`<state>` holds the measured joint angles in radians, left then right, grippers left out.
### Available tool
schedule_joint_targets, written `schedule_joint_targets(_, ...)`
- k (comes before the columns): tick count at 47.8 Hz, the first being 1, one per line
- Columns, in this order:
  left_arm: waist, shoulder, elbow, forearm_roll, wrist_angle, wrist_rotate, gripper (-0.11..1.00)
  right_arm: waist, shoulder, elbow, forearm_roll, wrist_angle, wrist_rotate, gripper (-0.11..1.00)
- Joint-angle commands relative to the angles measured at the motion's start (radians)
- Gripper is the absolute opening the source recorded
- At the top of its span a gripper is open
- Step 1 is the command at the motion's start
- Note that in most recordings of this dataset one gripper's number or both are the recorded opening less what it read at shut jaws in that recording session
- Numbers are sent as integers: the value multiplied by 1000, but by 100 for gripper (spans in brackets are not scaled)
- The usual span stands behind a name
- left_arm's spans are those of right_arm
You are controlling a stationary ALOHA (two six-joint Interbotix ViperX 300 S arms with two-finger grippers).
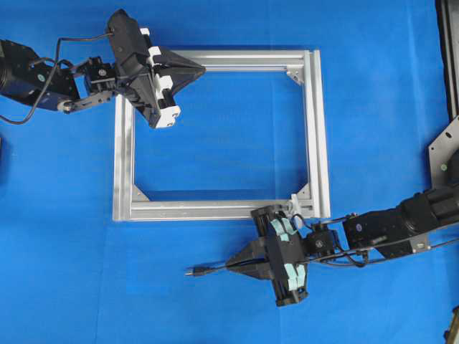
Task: Insert the wire through the string loop located on the right side.
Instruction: 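Close the right gripper on the cable just behind the USB plug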
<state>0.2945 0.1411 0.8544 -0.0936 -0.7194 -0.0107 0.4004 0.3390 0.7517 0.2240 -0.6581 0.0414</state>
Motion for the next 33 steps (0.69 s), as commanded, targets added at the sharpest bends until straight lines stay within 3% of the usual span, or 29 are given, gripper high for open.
schedule_joint_targets(1, 2, -31, -8, 2, -11, 0, 0, 3, -17, -12, -3, -3, -2, -2)
schedule_joint_targets(12, 0, -31, -8, 3, -11, 0, 0, 3, -44, -14, -3, 21, 5, -2)
schedule_joint_targets(33, -3, -31, -8, 3, -11, 0, 0, 3, -259, -14, -3, 219, -6, -2)
